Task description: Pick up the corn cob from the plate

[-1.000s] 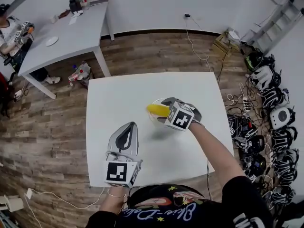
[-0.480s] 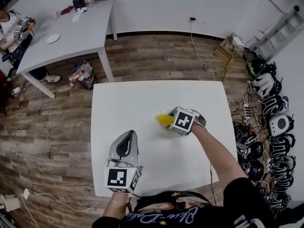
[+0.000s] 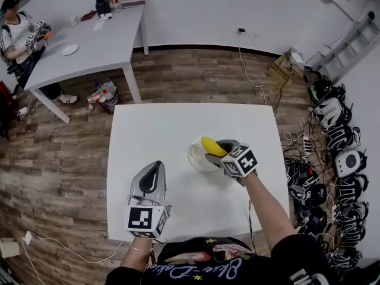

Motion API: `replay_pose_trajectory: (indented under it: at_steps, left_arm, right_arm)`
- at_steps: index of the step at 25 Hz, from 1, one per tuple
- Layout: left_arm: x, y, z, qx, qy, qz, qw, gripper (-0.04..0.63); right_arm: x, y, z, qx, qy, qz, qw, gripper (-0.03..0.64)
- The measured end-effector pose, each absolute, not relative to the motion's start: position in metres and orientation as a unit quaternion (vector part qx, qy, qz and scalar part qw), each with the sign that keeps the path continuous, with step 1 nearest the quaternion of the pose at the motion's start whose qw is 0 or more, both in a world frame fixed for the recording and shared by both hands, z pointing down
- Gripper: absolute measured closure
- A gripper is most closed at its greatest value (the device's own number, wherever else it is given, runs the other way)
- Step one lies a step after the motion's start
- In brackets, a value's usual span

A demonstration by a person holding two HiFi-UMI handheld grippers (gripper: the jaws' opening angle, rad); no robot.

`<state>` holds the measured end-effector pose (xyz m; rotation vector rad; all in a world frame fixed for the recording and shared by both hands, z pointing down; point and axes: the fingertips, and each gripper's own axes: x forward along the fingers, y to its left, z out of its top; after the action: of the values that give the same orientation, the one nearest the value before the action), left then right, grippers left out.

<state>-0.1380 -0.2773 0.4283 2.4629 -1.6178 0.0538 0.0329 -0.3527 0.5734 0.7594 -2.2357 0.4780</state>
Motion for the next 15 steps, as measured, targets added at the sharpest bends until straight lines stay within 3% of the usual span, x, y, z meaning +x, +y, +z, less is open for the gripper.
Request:
replay_pose_trajectory:
  at_steps: [4,7,10,15]
  left_arm:
    - [-0.116,-0.267,0.407,0.832,-0.551,0.019,0.064,0.598]
    - [-0.093,-0.258,0.397,0.837,-0.544,0.027,0.046,0.598]
    - [-0.071,-0.248,0.386,0.845,-0.534,0.034,0.028,0.598]
    - [-0.049,-0.239,0.367,0.846,-0.531,0.043,-0.003,0.598]
  right_arm:
    - [0.058,-0.335,0.494,0.37,-0.894,0.205,0.147,0.362]
    - [0.075,-0.303,0.437,0.388,-0.9,0.197,0.03,0.362]
    - [0.083,-0.267,0.395,0.386,-0.906,0.171,-0.03,0.362]
    - [0.099,-0.235,0.369,0.389,-0.909,0.14,-0.057,0.362]
